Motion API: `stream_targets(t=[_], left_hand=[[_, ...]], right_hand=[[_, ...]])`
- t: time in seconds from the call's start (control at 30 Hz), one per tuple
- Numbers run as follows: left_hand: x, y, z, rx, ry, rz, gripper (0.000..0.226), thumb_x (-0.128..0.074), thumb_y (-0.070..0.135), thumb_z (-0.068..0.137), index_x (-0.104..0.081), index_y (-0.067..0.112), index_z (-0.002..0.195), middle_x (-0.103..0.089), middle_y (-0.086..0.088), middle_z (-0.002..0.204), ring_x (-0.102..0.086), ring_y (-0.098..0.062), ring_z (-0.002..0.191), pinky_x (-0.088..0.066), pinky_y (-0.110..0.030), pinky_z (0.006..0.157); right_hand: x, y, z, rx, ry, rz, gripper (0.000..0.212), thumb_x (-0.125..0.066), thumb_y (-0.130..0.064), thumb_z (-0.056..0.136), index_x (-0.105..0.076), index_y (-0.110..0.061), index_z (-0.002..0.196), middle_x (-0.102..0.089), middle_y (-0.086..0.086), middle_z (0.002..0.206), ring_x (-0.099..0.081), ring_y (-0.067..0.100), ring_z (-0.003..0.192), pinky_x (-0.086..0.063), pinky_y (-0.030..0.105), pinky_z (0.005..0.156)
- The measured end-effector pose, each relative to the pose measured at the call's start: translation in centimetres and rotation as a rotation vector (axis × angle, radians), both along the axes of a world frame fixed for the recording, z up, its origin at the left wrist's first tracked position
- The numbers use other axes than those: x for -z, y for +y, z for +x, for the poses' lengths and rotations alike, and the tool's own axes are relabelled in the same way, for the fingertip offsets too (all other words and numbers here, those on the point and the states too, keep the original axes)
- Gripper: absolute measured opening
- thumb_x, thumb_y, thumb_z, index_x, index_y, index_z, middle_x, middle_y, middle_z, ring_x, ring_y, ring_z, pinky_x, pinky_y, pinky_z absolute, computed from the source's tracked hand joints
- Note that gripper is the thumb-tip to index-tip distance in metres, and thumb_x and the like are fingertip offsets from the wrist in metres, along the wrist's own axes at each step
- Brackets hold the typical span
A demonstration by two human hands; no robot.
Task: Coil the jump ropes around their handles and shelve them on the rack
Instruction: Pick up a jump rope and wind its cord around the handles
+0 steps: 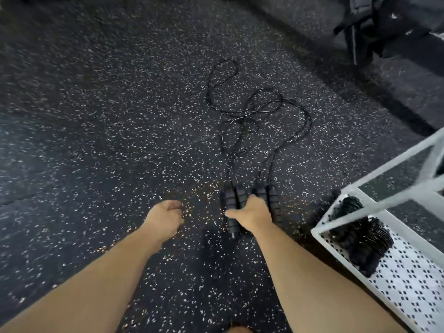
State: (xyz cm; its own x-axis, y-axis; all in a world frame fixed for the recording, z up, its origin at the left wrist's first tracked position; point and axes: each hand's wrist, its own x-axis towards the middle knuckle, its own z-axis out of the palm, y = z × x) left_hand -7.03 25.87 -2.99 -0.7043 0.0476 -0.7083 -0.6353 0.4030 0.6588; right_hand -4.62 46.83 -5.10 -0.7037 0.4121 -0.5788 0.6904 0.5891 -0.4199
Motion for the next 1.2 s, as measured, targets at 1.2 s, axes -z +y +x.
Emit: stream_targets(t=[1.2], left_hand=[[-5.8, -4.0, 2.9, -0.076, -0.029, 0.015, 0.047, -0.054, 0.002, 0.096, -0.048, 0.014, 0.141, -0.066, -0.008, 0.116, -0.065, -0.017, 0.101, -0.051, -0.023, 0.069]], right_hand=[[-6.6, -7.5, -2.9, 0.199, 0.035, -0.224, 0.067, -0.075, -0.029, 0.062, -0.040, -0.007, 0.114, -0.065, 0.008, 0.094, -0.066, 0.023, 0.076, -0.050, 0.030, 0.060]])
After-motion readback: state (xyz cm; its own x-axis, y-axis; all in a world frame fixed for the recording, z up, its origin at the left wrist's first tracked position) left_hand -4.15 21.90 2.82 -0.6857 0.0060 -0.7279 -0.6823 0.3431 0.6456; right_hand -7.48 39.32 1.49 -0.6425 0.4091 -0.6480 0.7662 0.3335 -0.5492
